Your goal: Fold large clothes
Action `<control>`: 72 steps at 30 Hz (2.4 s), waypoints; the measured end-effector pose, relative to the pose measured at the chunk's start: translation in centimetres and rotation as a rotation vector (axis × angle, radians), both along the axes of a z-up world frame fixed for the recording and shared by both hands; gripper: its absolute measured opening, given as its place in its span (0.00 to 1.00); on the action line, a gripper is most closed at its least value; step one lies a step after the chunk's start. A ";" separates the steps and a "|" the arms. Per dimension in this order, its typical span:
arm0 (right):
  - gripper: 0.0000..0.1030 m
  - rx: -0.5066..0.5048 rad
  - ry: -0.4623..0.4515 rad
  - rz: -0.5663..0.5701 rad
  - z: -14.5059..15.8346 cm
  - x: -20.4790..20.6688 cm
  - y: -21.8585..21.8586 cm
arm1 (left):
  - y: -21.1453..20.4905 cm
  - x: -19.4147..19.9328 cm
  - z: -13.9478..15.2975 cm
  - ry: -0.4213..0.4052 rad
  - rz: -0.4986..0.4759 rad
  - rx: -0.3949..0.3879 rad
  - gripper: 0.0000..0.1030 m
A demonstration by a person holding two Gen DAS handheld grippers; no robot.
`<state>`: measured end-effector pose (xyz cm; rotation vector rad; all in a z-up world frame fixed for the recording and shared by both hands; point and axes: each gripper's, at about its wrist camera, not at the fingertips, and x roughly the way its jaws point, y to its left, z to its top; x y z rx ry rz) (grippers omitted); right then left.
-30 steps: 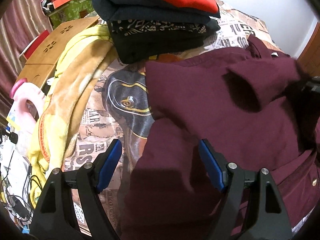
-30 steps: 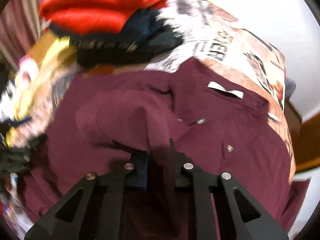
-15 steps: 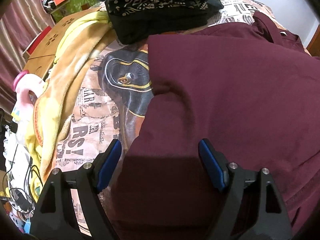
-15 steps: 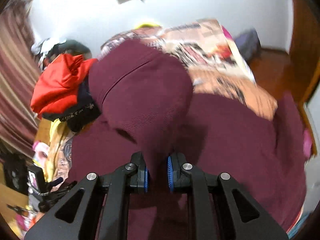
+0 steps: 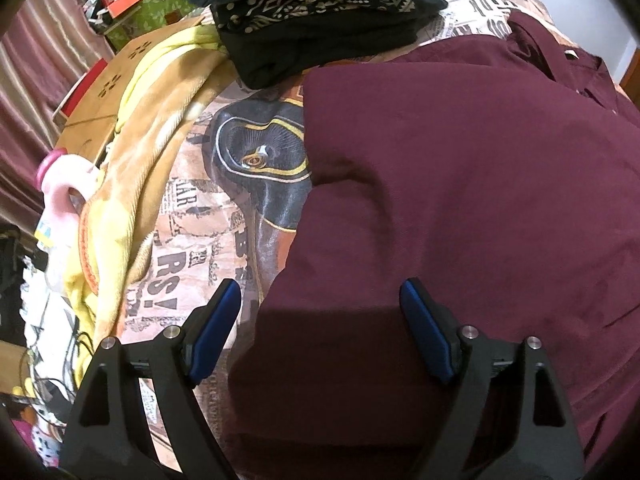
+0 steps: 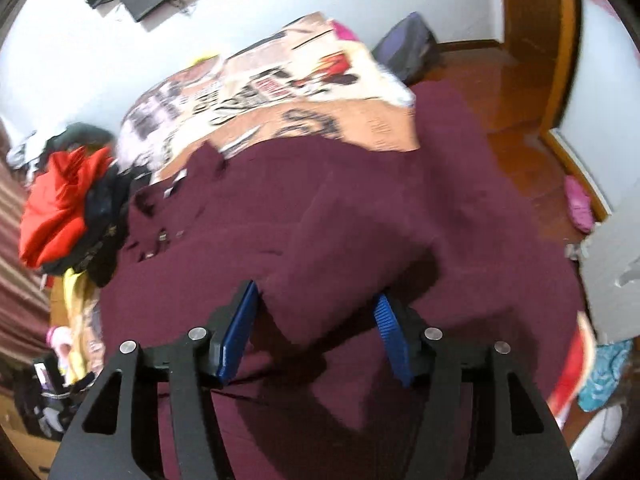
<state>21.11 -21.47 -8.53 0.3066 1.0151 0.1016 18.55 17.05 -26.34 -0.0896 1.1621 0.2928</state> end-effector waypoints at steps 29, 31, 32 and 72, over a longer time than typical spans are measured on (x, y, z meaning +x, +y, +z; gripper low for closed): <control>0.55 0.185 0.075 -0.065 -1.6 3.4 -2.9 | -21.8 3.8 7.7 -0.152 -0.558 -0.120 0.79; 0.52 0.132 0.022 -0.047 -0.4 3.1 -3.0 | -22.4 3.9 7.8 -0.150 -0.567 -0.142 0.79; 0.51 0.110 0.000 -0.036 0.1 3.0 -3.0 | -22.8 4.0 7.9 -0.151 -0.570 -0.142 0.79; 0.56 0.298 0.159 -0.315 -6.5 -3.3 -18.7 | -29.9 9.8 11.8 -0.236 -0.575 -0.115 0.80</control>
